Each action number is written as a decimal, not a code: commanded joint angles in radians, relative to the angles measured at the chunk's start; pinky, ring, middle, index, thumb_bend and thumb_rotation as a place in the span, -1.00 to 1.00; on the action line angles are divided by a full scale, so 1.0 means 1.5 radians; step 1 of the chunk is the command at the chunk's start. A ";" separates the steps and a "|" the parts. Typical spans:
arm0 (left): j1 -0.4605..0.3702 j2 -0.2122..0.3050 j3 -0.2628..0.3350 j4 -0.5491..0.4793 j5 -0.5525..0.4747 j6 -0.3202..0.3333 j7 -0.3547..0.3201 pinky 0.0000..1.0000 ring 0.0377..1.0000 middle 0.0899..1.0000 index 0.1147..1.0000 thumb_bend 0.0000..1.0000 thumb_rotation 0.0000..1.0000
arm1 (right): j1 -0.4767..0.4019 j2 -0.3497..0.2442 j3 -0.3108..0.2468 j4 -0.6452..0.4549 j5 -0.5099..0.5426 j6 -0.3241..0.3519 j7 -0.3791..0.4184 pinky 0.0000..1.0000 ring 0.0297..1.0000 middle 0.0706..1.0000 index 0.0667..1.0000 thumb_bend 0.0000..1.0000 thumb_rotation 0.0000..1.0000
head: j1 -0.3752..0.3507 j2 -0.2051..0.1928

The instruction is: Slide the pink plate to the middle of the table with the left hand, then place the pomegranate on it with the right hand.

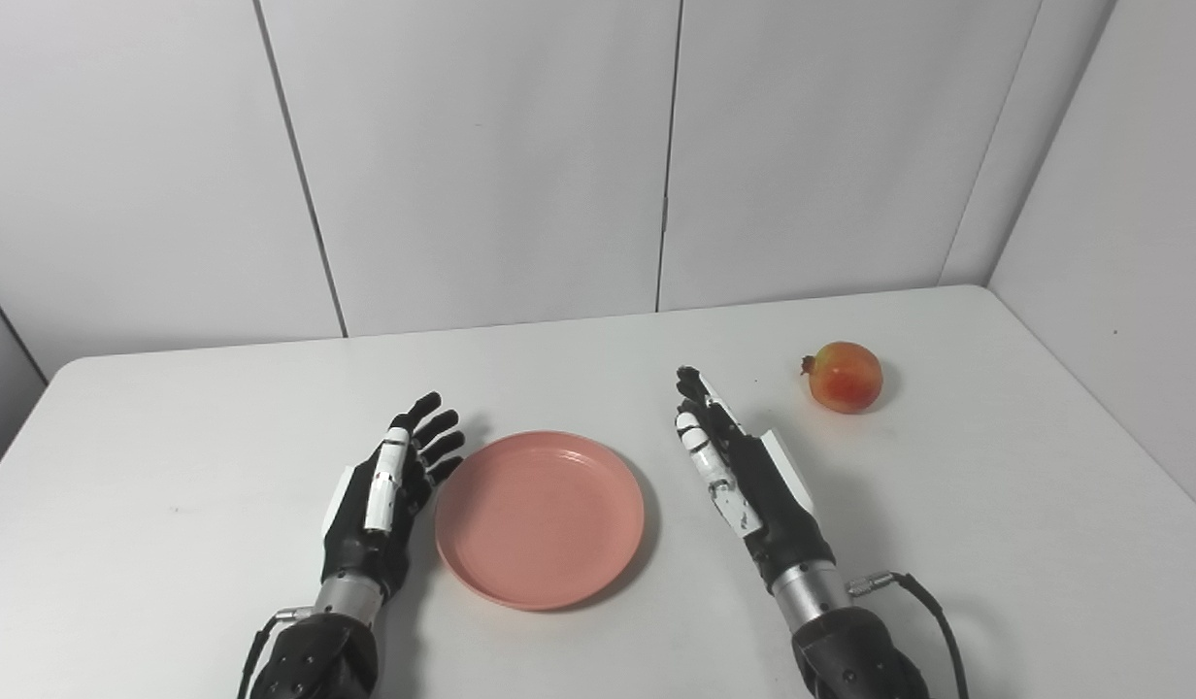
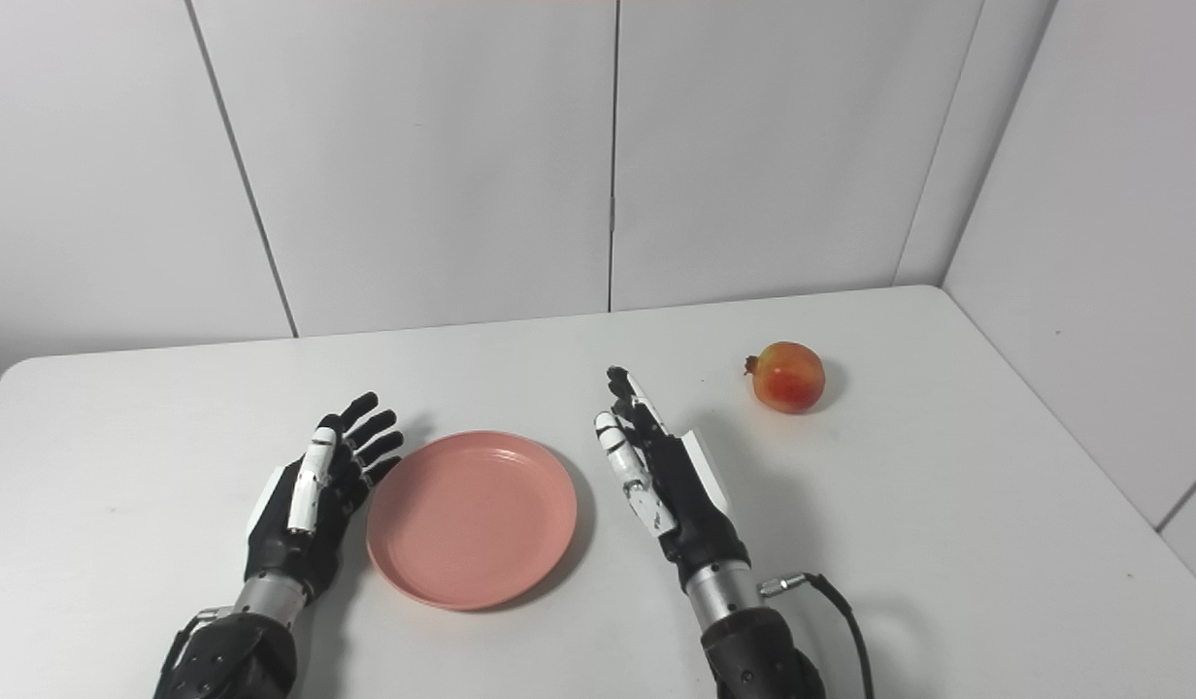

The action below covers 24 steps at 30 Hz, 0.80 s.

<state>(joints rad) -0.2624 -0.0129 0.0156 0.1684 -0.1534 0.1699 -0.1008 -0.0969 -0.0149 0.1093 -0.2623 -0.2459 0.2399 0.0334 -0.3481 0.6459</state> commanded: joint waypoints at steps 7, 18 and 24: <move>0.005 0.004 0.011 0.013 -0.021 -0.007 -0.019 0.64 0.67 0.69 0.66 -0.22 1.00 | -0.042 -0.054 -0.010 -0.055 -0.102 -0.043 -0.032 0.68 0.74 0.76 0.76 -0.06 1.00 | -0.029 -0.020; -0.005 0.008 0.030 0.055 -0.059 -0.026 -0.052 0.68 0.68 0.69 0.66 -0.21 1.00 | -0.070 -0.127 -0.028 -0.067 -0.210 -0.079 -0.066 0.50 0.64 0.67 0.63 0.08 0.51 | -0.075 -0.049; -0.007 0.012 0.032 0.069 -0.065 -0.034 -0.061 0.68 0.69 0.70 0.66 -0.19 1.00 | -0.093 -0.164 -0.055 -0.065 -0.254 -0.066 -0.069 0.55 0.68 0.70 0.67 0.25 0.33 | -0.078 -0.056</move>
<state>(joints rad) -0.2788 -0.0033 0.0653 0.2422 -0.2418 0.0995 -0.1914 -0.1897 -0.2448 0.0408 -0.3343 -0.6104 0.1688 -0.0536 -0.4679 0.5614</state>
